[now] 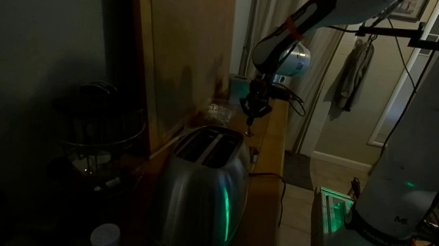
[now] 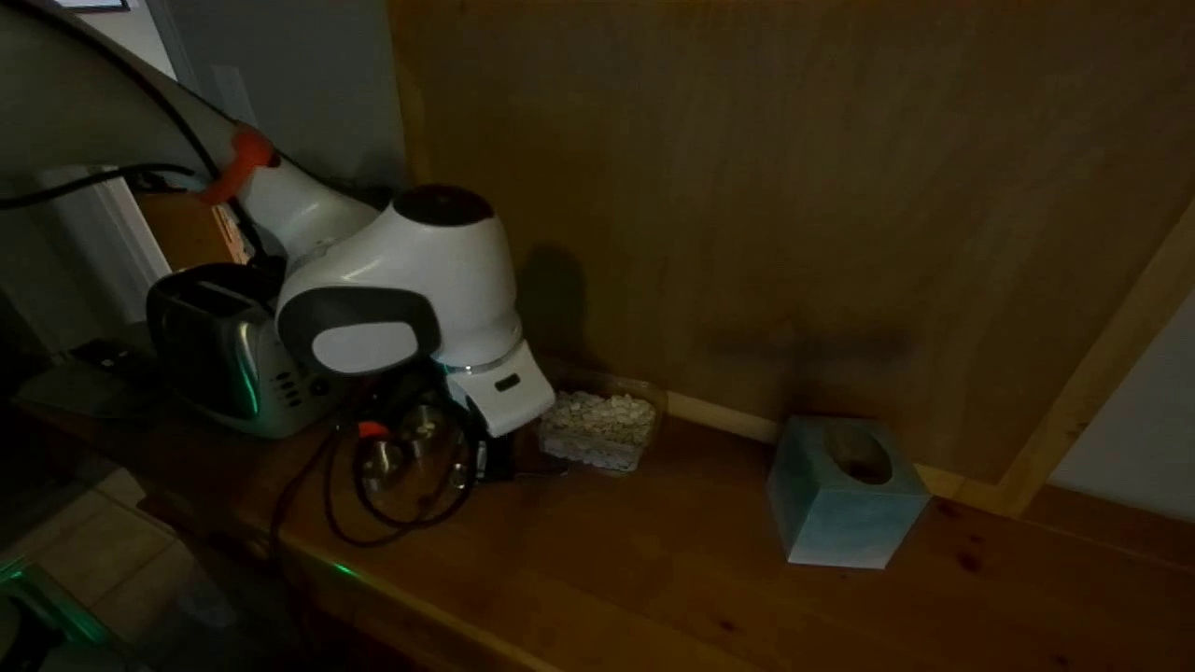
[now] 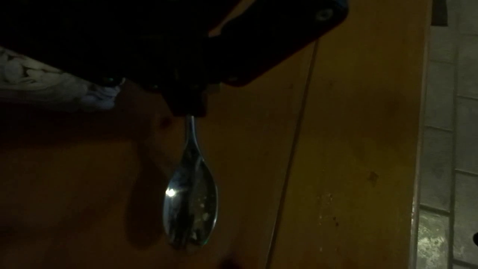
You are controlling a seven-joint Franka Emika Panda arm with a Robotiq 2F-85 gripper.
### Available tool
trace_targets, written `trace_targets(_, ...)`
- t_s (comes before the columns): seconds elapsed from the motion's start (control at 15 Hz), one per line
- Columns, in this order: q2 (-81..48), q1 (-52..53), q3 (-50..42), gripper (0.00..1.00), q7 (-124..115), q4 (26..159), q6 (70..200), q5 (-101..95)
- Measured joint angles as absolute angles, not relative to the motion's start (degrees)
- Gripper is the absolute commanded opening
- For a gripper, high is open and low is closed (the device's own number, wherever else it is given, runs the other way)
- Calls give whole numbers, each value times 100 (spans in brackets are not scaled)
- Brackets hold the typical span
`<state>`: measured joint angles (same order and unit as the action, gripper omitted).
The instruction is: Put one white object on the silver spoon then lift the spoon and put the object in the silver bowl.
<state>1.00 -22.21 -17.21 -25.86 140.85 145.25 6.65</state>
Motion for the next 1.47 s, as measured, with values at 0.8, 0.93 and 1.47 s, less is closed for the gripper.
trace_targets(0.8,-385,-2221,-1815,2,-1328,14022,14527,2363)
trace_targets(0.93,-432,-2223,-1819,2,-1220,13984,14527,2542)
trace_targets(1.47,-655,-2228,-1831,66,-1067,13850,14527,2753)
